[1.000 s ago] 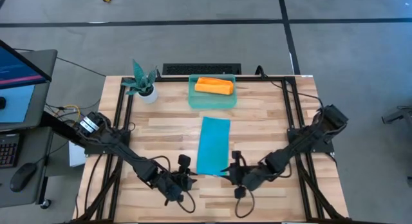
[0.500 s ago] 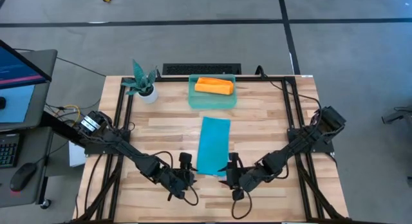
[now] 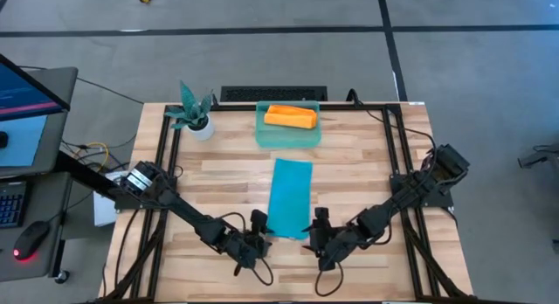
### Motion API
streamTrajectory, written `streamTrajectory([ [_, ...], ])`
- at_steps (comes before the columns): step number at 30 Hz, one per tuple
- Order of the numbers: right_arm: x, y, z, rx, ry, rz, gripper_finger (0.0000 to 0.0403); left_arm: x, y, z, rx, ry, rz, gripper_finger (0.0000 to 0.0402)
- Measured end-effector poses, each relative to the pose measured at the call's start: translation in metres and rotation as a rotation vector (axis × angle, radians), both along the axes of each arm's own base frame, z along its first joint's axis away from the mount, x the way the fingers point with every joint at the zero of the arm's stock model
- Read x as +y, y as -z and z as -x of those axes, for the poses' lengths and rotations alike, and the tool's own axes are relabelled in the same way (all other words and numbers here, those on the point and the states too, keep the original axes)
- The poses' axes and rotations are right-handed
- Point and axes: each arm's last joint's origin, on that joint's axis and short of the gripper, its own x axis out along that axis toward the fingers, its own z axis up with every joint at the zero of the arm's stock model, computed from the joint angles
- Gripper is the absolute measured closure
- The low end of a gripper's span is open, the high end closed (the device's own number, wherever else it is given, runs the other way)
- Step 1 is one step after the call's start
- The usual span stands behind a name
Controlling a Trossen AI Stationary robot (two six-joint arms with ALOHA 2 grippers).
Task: Roll microfiber towels into tight, uniform cylinder then place into a basket
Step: Roll the blue microfiber cloth
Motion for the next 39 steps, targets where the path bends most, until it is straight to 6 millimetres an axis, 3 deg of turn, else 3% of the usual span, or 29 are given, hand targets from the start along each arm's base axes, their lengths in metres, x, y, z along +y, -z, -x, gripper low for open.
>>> streamTrajectory([
  [10, -0.001, 0.003, 0.001, 0.035, 0.028, -0.031, 0.0163, -0.005, -0.012, -0.002, 0.040, -0.016, -0.048, 0.0229],
  [18, -0.005, 0.042, -0.009, 0.134, 0.028, 0.023, 0.0163, 0.008, -0.003, -0.006, 0.107, -0.090, -0.011, 0.0230],
  [22, -0.010, 0.052, -0.017, 0.156, 0.036, 0.009, 0.0163, 0.013, 0.000, -0.010, 0.114, -0.118, 0.012, 0.0230],
  [30, -0.019, 0.052, -0.025, 0.178, 0.091, -0.076, 0.0166, 0.016, 0.004, -0.011, 0.128, -0.161, 0.061, 0.0230],
  [35, -0.021, 0.053, -0.026, 0.199, 0.097, -0.081, 0.0196, 0.017, 0.005, -0.010, 0.141, -0.164, 0.063, 0.0241],
  [39, -0.024, 0.053, -0.026, 0.207, 0.100, -0.085, 0.0244, 0.017, 0.006, -0.010, 0.160, -0.149, 0.083, 0.0280],
])
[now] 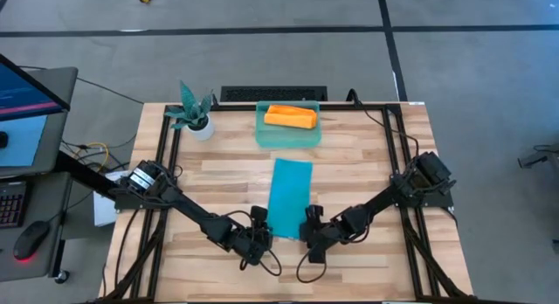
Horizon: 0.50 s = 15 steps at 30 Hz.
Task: Roll microfiber towels into tight, uniform cylinder then place into a basket
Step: Roll the blue microfiber cloth
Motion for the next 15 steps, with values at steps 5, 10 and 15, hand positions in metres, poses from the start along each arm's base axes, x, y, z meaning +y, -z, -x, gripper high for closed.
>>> streamTrajectory([
  [5, -0.003, 0.000, -0.001, 0.009, 0.006, -0.001, 0.0316, -0.001, 0.001, 0.000, 0.019, 0.020, 0.028, 0.0351],
  [10, -0.003, -0.003, -0.002, 0.015, -0.029, 0.017, 0.0382, -0.001, 0.001, 0.001, 0.034, 0.056, 0.012, 0.0395],
  [15, 0.007, -0.015, -0.007, 0.053, -0.090, 0.051, 0.0384, -0.011, -0.008, 0.000, 0.079, 0.067, -0.037, 0.0392],
])
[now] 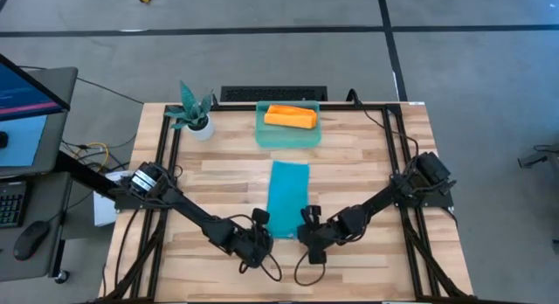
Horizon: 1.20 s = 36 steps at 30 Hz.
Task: Roll microfiber towels into tight, uniform cylinder then place into a basket
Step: Roll the blue microfiber cloth
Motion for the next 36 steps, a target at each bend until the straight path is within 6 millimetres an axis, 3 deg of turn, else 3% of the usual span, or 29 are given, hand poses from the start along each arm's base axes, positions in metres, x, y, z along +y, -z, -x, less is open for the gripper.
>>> streamTrajectory([
  [9, 0.036, -0.041, -0.008, -0.030, -0.096, 0.011, 0.0396, -0.037, -0.036, 0.008, 0.053, 0.031, -0.119, 0.0400],
  [15, 0.057, -0.065, -0.010, -0.087, -0.133, -0.015, 0.0383, -0.063, -0.062, 0.019, 0.026, 0.043, -0.175, 0.0401],
  [23, 0.077, -0.087, -0.009, -0.141, -0.168, -0.044, 0.0396, -0.086, -0.090, 0.027, -0.065, 0.026, -0.192, 0.0401],
  [28, 0.071, -0.082, -0.001, -0.078, -0.101, 0.062, 0.0383, -0.074, -0.089, 0.018, -0.113, -0.045, -0.222, 0.0401],
  [36, 0.040, -0.070, 0.000, 0.082, 0.157, 0.125, 0.0397, -0.021, -0.063, -0.010, -0.122, -0.226, -0.225, 0.0401],
])
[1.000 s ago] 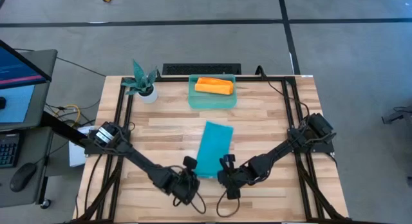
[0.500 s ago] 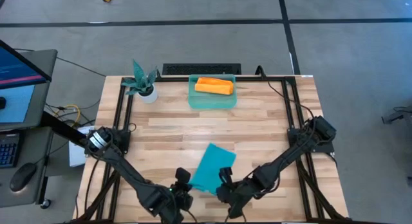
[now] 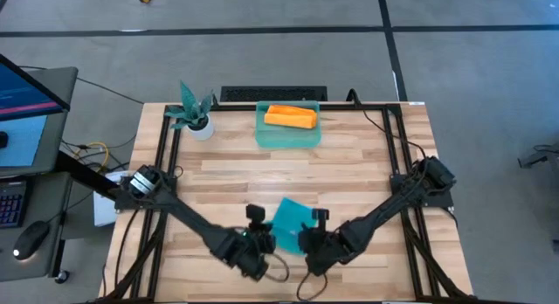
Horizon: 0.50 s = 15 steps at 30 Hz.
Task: Roll microfiber towels into tight, uniform cylinder then place into a basket
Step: Roll the blue microfiber cloth
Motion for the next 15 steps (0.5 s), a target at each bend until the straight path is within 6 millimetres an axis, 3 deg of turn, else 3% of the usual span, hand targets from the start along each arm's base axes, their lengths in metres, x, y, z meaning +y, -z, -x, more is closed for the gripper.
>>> streamTrajectory([
  [8, -0.026, 0.036, -0.010, 0.172, 0.132, 0.090, 0.0390, 0.036, 0.022, -0.017, -0.012, -0.064, 0.134, 0.0401],
  [15, -0.040, 0.037, -0.014, 0.188, 0.235, 0.080, 0.0387, 0.045, 0.029, -0.019, -0.029, -0.094, 0.159, 0.0401],
])
